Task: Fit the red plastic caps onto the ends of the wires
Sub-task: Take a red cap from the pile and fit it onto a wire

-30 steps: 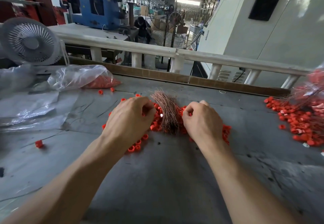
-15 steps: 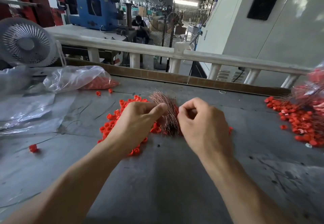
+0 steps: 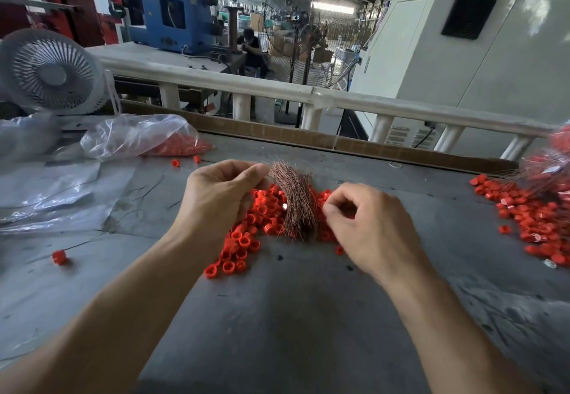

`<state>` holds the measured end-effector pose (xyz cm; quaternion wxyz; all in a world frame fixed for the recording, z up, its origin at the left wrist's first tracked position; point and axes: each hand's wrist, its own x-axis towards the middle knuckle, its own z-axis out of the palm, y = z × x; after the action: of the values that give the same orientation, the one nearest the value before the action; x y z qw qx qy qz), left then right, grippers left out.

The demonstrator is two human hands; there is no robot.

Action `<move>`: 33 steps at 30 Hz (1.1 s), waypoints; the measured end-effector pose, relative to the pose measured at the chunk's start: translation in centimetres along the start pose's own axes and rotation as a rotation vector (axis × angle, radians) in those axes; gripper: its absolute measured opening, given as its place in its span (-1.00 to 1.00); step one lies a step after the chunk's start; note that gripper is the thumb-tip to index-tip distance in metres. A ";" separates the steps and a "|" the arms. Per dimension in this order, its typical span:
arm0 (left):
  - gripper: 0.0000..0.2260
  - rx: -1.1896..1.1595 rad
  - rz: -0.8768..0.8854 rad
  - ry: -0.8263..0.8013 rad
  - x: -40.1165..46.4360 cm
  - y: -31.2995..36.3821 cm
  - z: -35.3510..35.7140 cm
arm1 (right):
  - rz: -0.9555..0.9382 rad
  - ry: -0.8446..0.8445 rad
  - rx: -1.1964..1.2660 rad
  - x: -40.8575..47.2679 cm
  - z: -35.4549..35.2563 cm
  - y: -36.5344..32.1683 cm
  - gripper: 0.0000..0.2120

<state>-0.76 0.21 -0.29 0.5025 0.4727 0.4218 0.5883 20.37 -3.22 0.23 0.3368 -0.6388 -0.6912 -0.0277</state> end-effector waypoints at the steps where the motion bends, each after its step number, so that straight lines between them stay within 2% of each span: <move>1: -0.88 0.003 0.007 0.000 0.1 0.0 -0.1 | 0.009 -0.007 -0.036 0.3 -0.2 0.5 -0.92; 6: -0.86 0.069 0.057 -0.035 -0.4 -0.1 0.3 | 0.013 -0.018 -0.097 0.7 -0.8 0.9 -0.95; 9: -0.77 0.056 0.071 -0.091 -1.0 -0.1 1.1 | -0.085 0.057 0.096 0.3 -0.5 -0.5 -0.83; 12: -0.81 0.005 0.092 -0.146 -1.6 0.2 1.8 | -0.113 0.034 0.385 -0.3 0.0 -2.0 -0.82; 17: -0.85 0.058 0.062 -0.204 -1.6 0.3 1.7 | -0.139 0.062 0.397 -0.6 0.4 -2.3 -0.94; 19: -0.85 0.182 0.106 -0.152 -1.2 0.2 1.0 | -0.112 0.080 0.343 -0.5 0.3 -1.8 -0.94; 22: -0.97 0.617 0.264 -0.036 -0.4 -0.2 -0.1 | -0.051 0.091 0.256 -0.3 -0.2 -1.2 -0.94; 26: -0.94 1.082 0.299 -0.038 -0.8 -1.0 -0.1 | -0.016 0.126 0.199 -0.2 -0.7 -1.0 -0.91; 30: -0.83 1.272 0.394 -0.048 -0.7 -1.7 0.1 | 0.003 0.112 0.207 -0.2 -0.7 -1.1 -0.90; 33: -0.85 1.340 0.394 -0.067 -0.5 -2.0 0.2 | 0.004 0.111 0.203 -0.3 -0.6 -1.1 -0.90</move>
<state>-0.18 0.03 -2.26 -0.0007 0.7663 0.5845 0.2666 19.66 -3.93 0.98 0.4379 -0.6002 -0.6693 0.0078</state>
